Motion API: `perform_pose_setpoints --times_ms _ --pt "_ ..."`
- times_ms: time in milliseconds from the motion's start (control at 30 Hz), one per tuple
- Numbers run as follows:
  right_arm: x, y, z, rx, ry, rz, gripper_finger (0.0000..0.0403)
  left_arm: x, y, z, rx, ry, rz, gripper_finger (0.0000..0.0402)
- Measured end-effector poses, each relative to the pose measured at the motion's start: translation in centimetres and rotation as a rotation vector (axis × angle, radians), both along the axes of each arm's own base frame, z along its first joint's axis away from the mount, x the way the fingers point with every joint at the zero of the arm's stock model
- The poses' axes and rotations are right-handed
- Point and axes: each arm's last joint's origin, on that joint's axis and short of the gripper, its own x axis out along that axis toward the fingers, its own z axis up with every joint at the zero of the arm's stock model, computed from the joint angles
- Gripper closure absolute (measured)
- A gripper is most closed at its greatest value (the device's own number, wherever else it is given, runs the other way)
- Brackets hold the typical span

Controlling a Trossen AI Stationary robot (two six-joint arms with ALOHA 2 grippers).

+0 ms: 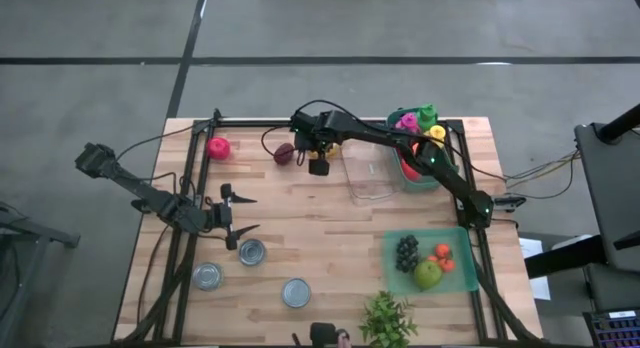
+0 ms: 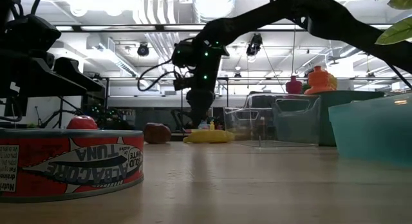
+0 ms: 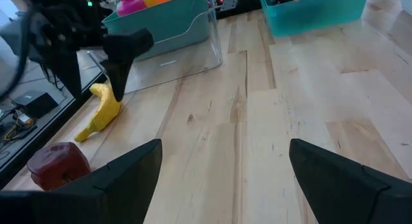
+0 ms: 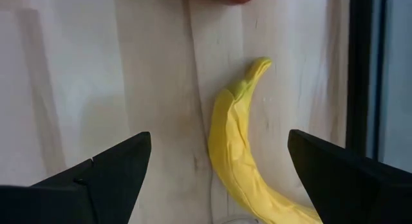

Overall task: Pick & Place Food Item
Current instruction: Put the banana into the green transparent bin

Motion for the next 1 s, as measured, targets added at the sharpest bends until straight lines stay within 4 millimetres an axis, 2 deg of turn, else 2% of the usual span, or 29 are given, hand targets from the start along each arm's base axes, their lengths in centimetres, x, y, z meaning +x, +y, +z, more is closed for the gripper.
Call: perform_pose_setpoints --times_ms 467,733,1000 --pt "-0.6 -1.5 -1.1 0.006 0.019 -0.036 0.0039 0.0 0.0 0.0 0.0 0.0 0.0 0.0058" --pt "-1.3 -2.0 -2.8 0.072 0.049 -0.039 0.0039 0.0 0.0 0.0 0.0 0.0 0.0 0.0058" --pt "-1.3 -2.1 -3.9 0.059 0.038 -0.03 0.0039 0.0 0.0 0.0 0.0 0.0 0.0 0.0058"
